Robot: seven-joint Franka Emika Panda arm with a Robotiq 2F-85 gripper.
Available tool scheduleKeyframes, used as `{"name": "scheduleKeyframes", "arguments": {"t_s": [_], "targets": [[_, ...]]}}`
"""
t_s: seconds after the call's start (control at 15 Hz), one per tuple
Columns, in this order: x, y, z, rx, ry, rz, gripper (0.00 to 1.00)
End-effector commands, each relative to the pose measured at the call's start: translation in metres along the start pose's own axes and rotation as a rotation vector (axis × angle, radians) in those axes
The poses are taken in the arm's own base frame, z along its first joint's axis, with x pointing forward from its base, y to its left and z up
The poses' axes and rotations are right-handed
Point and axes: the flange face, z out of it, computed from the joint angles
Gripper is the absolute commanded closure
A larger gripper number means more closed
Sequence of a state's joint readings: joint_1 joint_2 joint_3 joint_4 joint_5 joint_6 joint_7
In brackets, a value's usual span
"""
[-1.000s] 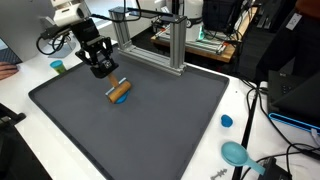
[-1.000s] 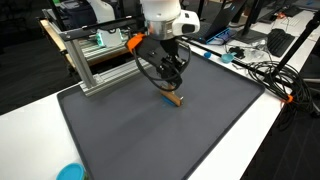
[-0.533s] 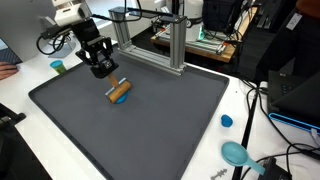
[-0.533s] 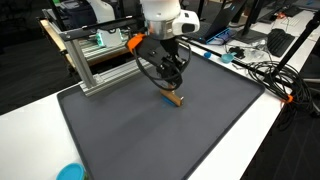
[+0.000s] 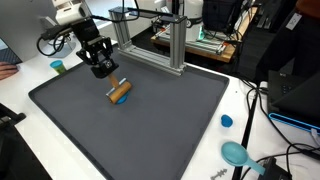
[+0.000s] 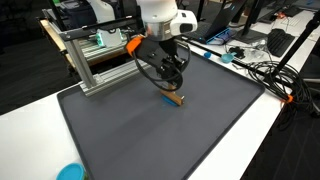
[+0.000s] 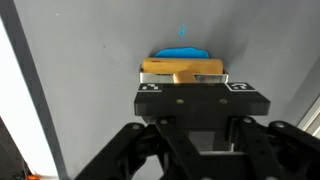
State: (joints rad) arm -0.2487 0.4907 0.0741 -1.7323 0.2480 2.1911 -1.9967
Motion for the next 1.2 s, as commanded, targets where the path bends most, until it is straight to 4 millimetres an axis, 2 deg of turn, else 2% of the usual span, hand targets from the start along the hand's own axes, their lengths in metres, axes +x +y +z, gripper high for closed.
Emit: {"name": "scheduleKeyframes", "arguments": {"t_s": [0.0, 0.73, 0.93, 1.13], "targets": [[0.020, -0.008, 0.045, 0.038, 0.099, -0.048, 0.78], [0.025, -0.006, 0.058, 0.091, 0.171, -0.076, 0.78], [0.038, -0.005, 0.082, 0.130, 0.238, -0.059, 0.78], [0.053, 0.001, 0.083, 0.128, 0.276, -0.052, 0.78]]}}
